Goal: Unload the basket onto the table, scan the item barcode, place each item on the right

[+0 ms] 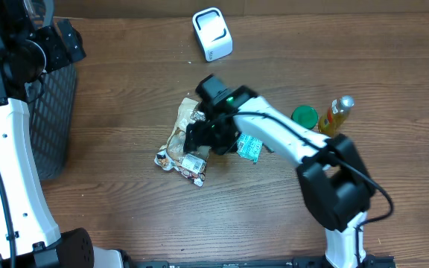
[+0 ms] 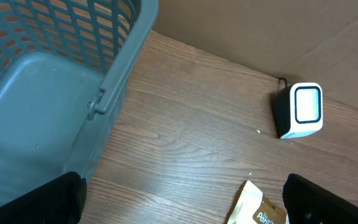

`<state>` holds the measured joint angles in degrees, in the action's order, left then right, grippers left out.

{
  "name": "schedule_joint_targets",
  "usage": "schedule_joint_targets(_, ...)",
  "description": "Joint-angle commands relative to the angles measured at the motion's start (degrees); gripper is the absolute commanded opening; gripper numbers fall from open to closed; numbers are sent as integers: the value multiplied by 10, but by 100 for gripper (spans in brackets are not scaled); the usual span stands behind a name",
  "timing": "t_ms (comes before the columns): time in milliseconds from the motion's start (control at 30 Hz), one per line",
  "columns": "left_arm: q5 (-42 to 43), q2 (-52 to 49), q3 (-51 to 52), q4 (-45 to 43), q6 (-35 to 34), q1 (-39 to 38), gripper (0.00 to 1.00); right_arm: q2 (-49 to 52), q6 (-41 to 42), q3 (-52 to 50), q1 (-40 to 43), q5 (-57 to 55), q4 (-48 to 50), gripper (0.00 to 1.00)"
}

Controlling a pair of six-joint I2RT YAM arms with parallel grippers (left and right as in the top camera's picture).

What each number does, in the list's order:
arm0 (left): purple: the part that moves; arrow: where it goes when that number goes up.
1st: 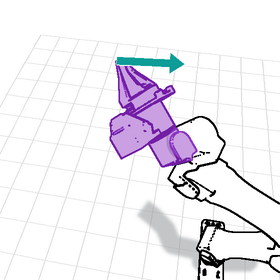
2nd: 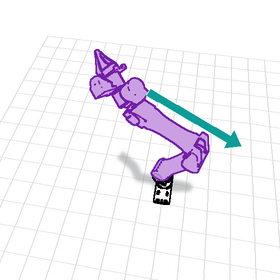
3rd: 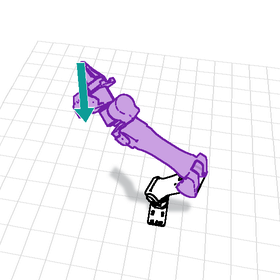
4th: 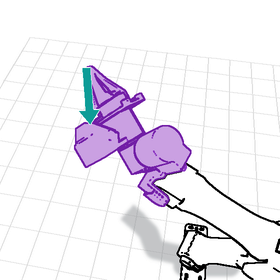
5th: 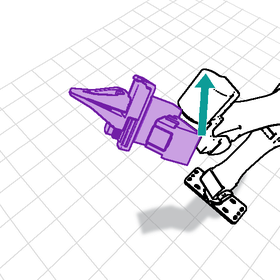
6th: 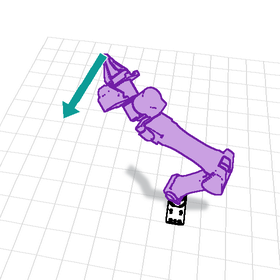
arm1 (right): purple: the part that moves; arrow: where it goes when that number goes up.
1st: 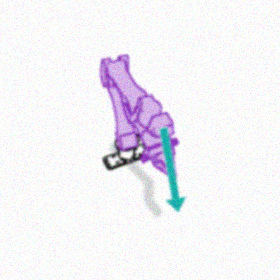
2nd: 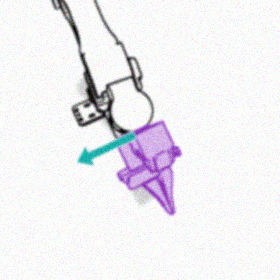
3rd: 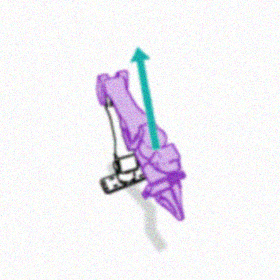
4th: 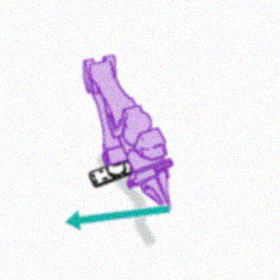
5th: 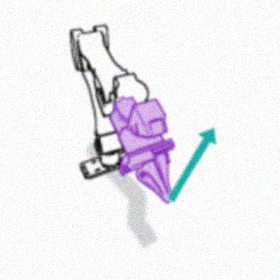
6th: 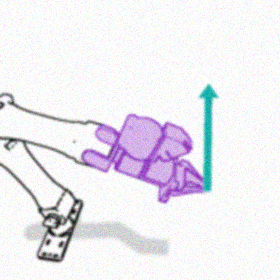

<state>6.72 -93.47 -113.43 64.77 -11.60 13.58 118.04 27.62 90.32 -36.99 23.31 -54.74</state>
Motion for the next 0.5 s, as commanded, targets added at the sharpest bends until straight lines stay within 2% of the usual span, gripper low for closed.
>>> schedule_joint_targets(0,3,-2,-14,-1,9,-1,100,-46,-62,21,30,18,1,91)
schedule_joint_targets(133,3,-2,-14,-1,9,-1,100,-43,-106,19,61,11,6,96)
schedule_joint_targets(267,3,-2,-14,-1,9,-1,100,-34,-113,19,89,-3,9,100)
schedule_joint_targets(467,3,-2,-14,-1,9,-1,100,-19,-115,14,102,-10,25,100)
